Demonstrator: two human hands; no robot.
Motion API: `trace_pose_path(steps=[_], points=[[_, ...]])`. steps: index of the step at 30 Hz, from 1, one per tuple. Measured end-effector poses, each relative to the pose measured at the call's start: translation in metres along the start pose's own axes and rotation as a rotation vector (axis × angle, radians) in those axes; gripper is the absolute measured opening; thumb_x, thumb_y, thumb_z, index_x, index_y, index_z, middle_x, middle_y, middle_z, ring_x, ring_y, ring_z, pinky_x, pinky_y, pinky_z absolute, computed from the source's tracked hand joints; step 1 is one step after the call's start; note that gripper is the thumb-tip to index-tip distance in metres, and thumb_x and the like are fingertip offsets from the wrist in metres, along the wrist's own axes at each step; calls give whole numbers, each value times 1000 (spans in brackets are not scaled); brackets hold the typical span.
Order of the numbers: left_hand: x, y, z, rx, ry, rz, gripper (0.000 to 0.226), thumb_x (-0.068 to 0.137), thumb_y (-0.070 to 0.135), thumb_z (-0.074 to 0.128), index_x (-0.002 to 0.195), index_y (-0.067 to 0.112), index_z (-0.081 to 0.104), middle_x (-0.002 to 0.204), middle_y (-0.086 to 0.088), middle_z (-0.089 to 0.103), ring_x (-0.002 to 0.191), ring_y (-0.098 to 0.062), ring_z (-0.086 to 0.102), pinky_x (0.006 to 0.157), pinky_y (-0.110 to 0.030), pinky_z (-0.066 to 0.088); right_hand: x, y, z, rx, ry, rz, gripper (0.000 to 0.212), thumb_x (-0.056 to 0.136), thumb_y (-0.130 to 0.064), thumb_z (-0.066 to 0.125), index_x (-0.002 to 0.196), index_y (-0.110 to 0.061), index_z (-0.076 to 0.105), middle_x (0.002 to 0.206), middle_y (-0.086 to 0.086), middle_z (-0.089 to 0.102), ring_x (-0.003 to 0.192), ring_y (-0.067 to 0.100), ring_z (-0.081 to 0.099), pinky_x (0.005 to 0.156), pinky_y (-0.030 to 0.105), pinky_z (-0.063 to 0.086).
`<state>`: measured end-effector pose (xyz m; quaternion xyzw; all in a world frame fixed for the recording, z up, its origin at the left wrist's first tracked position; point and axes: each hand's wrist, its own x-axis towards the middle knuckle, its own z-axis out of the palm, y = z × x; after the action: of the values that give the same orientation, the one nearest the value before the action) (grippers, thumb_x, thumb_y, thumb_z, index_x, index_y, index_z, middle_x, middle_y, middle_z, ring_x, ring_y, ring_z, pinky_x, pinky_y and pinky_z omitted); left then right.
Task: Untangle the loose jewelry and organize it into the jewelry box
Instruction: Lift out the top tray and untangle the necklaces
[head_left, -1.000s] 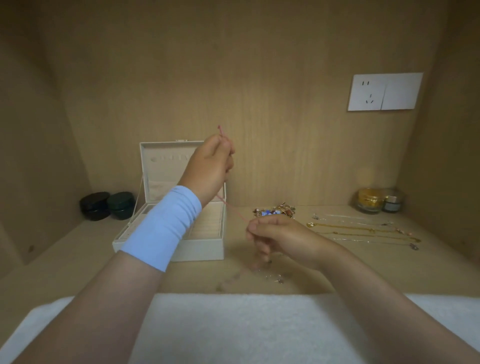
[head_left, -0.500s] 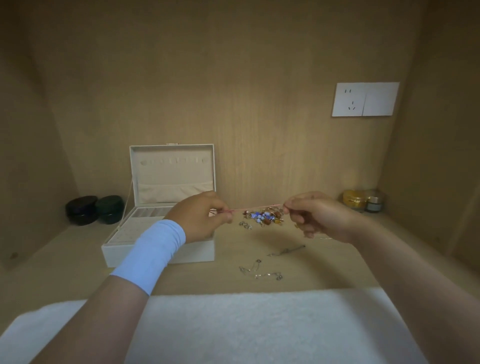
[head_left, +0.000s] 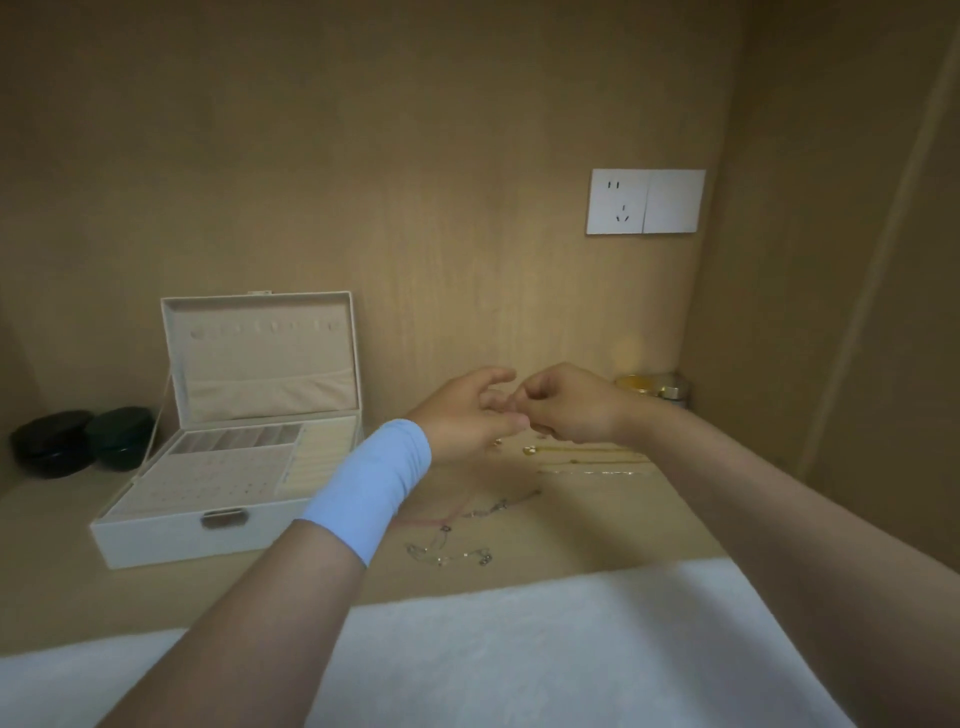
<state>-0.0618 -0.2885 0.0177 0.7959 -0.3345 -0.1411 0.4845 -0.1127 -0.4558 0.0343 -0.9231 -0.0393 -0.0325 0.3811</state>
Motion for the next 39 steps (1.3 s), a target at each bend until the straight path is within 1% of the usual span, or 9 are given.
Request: trace_pose_path(steps=[5, 8, 11, 14, 16, 22, 28, 34, 39], points=[[17, -1, -4, 51, 70, -102, 12, 95, 25, 59, 92, 20, 69, 66, 2, 61, 69, -23, 63, 62, -29, 51, -5, 22, -32, 18, 159, 76, 21, 97, -20, 56, 87, -18, 75, 53, -11, 50, 50, 8, 40, 43, 19, 32], [29, -9, -6, 78, 73, -118, 34, 93, 24, 58, 62, 26, 70, 64, 0, 56, 65, -22, 60, 69, -33, 53, -15, 60, -47, -55, 217, 168, 21, 97, -19, 56, 84, -19, 72, 47, -21, 54, 49, -2, 46, 42, 8, 33], [41, -19, 6, 344, -16, -137, 23, 93, 25, 57, 75, 24, 70, 68, 9, 56, 59, -12, 53, 53, -19, 45, -26, 108, -49, -149, 255, 259, 21, 93, -23, 65, 73, -20, 66, 60, -12, 57, 64, 7, 55, 53, 17, 39], [55, -37, 20, 537, -44, -114, 21, 92, 24, 55, 81, 26, 72, 82, 18, 59, 81, -8, 56, 79, -24, 43, -36, 150, -48, -201, 295, 291, 24, 92, -19, 65, 69, -23, 64, 72, -8, 64, 78, 14, 62, 61, 17, 42], [61, -50, 26, 566, -37, -116, 20, 92, 24, 56, 79, 28, 72, 91, 17, 62, 93, -9, 58, 90, -26, 42, -45, 166, -47, -246, 311, 320, 27, 92, -16, 63, 67, -25, 64, 73, -8, 65, 78, 14, 63, 61, 15, 43], [67, -72, 34, 655, -2, -44, 13, 90, 21, 65, 96, 17, 76, 100, 10, 68, 90, -4, 55, 78, -12, 33, -62, 193, -49, -343, 303, 372, 14, 91, -32, 70, 79, -25, 68, 83, -4, 67, 82, 16, 62, 70, 26, 43], [65, -81, 36, 692, 12, -62, 14, 88, 20, 67, 86, 33, 71, 84, 19, 60, 86, -6, 57, 83, -18, 41, -73, 200, -51, -511, 329, 329, 12, 91, -37, 66, 97, -35, 75, 111, -12, 71, 105, 14, 64, 89, 29, 51], [60, -83, 34, 726, -8, -72, 16, 90, 19, 64, 100, 30, 71, 99, 11, 63, 92, -11, 58, 88, -19, 41, -72, 189, -49, -673, 328, 298, 24, 93, -49, 60, 111, -37, 70, 117, -7, 63, 116, 17, 56, 89, 30, 46], [42, -74, 25, 713, 72, -16, 17, 90, 16, 61, 92, 32, 67, 91, 15, 58, 82, -8, 54, 88, -24, 44, -52, 139, -29, -665, 255, 116, 27, 95, -23, 59, 118, -34, 67, 117, -8, 64, 109, 15, 59, 85, 27, 46]])
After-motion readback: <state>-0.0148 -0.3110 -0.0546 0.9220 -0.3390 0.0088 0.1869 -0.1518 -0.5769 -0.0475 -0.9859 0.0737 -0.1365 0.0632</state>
